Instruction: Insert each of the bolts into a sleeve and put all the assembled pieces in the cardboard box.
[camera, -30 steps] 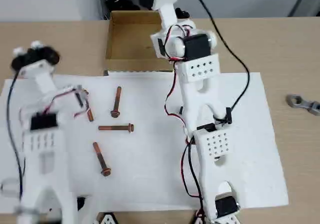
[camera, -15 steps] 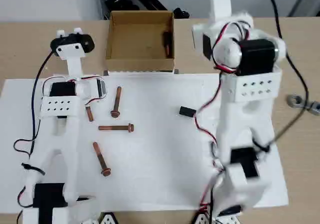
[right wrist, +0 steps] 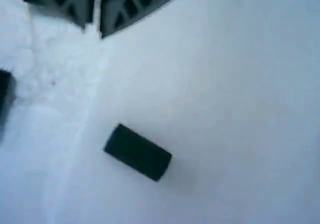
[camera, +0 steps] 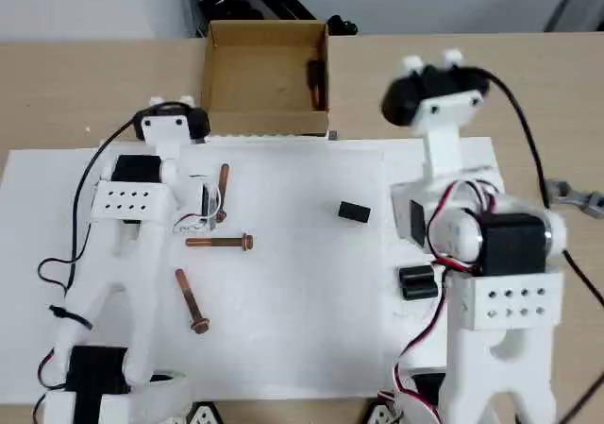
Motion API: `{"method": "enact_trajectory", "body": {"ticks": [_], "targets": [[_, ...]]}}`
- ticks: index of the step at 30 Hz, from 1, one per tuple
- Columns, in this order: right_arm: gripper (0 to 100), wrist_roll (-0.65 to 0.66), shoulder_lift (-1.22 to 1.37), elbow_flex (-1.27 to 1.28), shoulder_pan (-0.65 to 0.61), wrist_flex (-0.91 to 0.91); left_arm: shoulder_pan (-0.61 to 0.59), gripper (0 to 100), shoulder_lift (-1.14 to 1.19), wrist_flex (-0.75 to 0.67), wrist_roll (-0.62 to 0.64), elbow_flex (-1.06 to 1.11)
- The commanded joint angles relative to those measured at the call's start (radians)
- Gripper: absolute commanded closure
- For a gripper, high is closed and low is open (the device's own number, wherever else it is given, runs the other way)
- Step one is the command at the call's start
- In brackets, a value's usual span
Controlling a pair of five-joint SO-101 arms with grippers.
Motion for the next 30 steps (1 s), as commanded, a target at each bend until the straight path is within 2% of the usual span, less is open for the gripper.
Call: {"method": "enact_trajectory", "body": {"ticks": [1,4,7,9,11,14,20,25,30], "targets": [[99.5,0.034,-0.071,0.055,0.018,-0.042,0.028,88,-0.132,-0.017,-0.08,0.007],[99.5,0.04,-0.094,0.08,0.016,-0.047,0.046,87,-0.25,-0.071,-0.292,0.105],[99.5,0.066,-0.108,0.081,0.016,-0.045,0.028,87,-0.33,-0.106,-0.443,0.214],[99.5,0.074,-0.108,0.081,0.016,-0.045,0.028,87,-0.353,-0.117,-0.649,0.283],[99.5,0.074,-0.104,0.081,0.016,-0.047,0.029,86,-0.348,-0.137,-0.804,0.331],[99.5,0.074,-0.102,0.081,0.015,-0.05,0.025,86,-0.302,-0.143,-0.968,0.335],[99.5,0.075,-0.101,0.081,0.001,-0.061,0.035,86,-0.213,-0.242,-1.033,0.283],[99.5,0.069,-0.102,0.081,-0.038,-0.061,0.118,86,-0.189,-0.252,-1.042,0.275],[99.5,0.068,-0.104,0.081,-0.035,-0.061,0.164,86,-0.187,-0.318,-1.042,0.278]]}}
